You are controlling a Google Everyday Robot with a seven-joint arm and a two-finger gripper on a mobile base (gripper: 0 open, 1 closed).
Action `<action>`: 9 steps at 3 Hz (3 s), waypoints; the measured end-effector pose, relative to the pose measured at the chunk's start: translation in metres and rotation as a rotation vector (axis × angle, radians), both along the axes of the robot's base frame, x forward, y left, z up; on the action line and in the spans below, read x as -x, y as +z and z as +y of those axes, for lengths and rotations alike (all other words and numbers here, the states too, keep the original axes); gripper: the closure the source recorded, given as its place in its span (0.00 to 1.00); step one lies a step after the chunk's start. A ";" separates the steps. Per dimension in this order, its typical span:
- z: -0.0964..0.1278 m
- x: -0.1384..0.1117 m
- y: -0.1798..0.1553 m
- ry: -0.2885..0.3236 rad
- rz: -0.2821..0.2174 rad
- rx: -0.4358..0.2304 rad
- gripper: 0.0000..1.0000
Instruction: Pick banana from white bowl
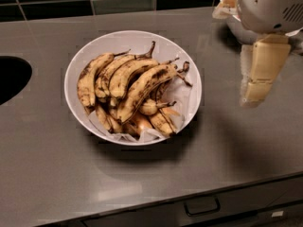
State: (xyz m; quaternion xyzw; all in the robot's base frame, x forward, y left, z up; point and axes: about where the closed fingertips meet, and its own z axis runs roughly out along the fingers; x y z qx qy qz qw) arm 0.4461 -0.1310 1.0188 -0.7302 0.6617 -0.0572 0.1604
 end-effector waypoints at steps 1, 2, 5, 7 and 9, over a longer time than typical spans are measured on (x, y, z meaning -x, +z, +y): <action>0.000 0.000 0.000 0.000 0.000 0.000 0.00; 0.027 -0.007 0.021 0.089 -0.059 0.018 0.00; 0.158 -0.078 0.032 0.450 -0.098 0.066 0.00; 0.180 -0.095 0.029 0.489 -0.137 0.031 0.00; 0.215 -0.112 -0.014 0.640 -0.016 -0.017 0.00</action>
Offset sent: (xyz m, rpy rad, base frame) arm 0.0136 0.0606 0.0408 -0.0688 -0.0870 0.2256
